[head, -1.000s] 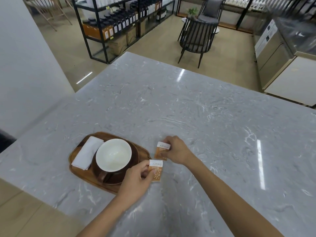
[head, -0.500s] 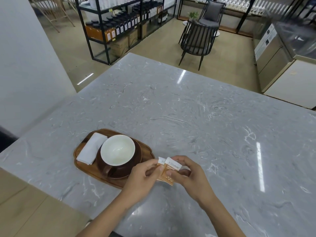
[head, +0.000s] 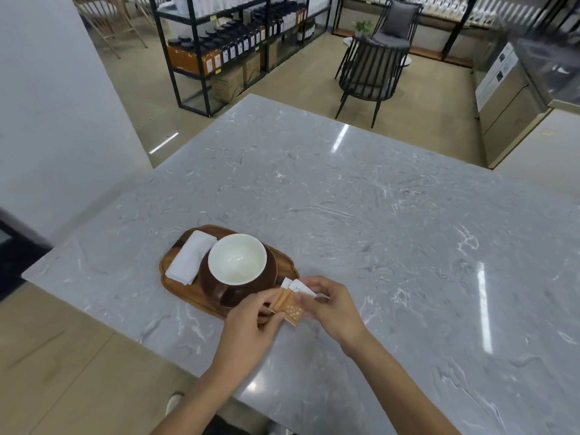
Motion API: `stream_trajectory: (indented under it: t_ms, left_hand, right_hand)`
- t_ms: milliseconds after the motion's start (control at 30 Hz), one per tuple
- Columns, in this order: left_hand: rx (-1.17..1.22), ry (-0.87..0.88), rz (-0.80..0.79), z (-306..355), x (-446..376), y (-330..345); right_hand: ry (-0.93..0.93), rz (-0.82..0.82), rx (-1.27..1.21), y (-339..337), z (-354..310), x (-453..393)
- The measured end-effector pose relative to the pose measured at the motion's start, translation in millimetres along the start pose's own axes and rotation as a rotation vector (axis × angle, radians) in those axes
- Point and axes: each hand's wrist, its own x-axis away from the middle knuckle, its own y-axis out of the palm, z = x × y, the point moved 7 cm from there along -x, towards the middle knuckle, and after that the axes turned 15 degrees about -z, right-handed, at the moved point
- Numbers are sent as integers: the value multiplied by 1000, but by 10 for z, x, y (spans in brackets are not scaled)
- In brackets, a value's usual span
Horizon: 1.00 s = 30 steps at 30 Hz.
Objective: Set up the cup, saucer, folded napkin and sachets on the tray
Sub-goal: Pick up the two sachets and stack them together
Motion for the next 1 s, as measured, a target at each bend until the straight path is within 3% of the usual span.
stream_trajectory:
  t_ms: [133, 300, 733, 867, 1000]
  left_hand:
    - [-350, 53, -35, 5, 99, 73]
    - [-624, 34, -105, -63, 201, 259]
    - [-937, 173, -260, -322, 284, 288]
    - [-952, 170, -268, -352, 287, 251]
    - [-936, 158, -279, -369, 268, 208]
  right_hand:
    - [11, 42, 182, 83, 7, -144]
    - [18, 41, 321, 131, -12, -210]
    - [-323, 10, 1162, 369, -149, 172]
    - [-286, 21, 1186, 354, -76, 148]
    - [-280, 39, 1042, 409, 34, 149]
